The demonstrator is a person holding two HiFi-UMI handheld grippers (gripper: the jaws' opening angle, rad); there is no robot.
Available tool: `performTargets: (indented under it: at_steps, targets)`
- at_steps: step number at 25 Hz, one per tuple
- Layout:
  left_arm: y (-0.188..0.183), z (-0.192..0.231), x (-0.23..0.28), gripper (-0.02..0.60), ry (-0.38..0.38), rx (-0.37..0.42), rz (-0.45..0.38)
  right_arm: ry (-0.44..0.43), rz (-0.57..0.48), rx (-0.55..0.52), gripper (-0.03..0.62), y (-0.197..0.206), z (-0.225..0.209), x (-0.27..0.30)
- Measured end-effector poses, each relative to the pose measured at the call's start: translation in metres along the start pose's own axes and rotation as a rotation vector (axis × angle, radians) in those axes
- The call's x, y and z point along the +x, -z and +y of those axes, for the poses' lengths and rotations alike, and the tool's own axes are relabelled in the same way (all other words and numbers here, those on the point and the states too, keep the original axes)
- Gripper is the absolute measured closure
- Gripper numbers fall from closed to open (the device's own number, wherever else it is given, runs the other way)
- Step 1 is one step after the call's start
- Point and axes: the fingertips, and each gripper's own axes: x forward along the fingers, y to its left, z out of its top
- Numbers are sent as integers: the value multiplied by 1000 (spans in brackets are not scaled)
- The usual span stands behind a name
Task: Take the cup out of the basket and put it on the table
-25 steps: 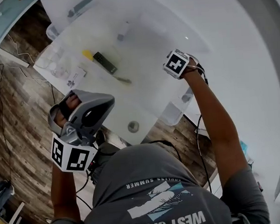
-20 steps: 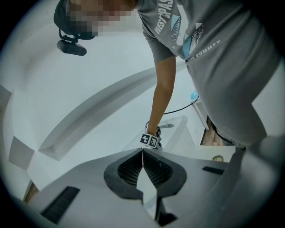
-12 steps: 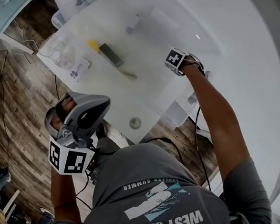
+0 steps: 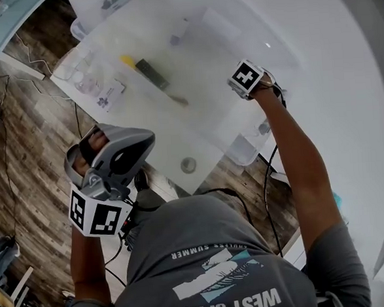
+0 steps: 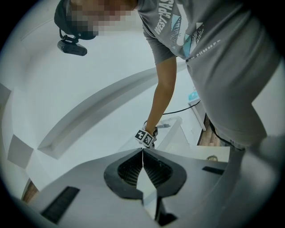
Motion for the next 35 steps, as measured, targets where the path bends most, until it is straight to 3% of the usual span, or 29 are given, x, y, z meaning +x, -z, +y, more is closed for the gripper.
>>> performTargets:
  at_steps: [4,8,17,26,31,35]
  targets:
    - [-5,-2,-6,566,23,25,-35,117,-159,-45,566,-32,4,-57]
    - [-12,-5,-16,566,38,46,-64,165,-259,-49,566,-42,29,-107]
    - [-9,-13,-49,566,59,67,-88,291,-479,-111,566,-77,115,-226]
    - [4,-13,-81,566,59,75,-63,298,-669,-203,566,-117,221,-282]
    - [13,-13,-97,566,54,74,-45,265,-718,-233,566,-131,274,-278]
    - [21,-14,-109,566,47,64,-25,187,-684,-262,566,-137,309,-240]
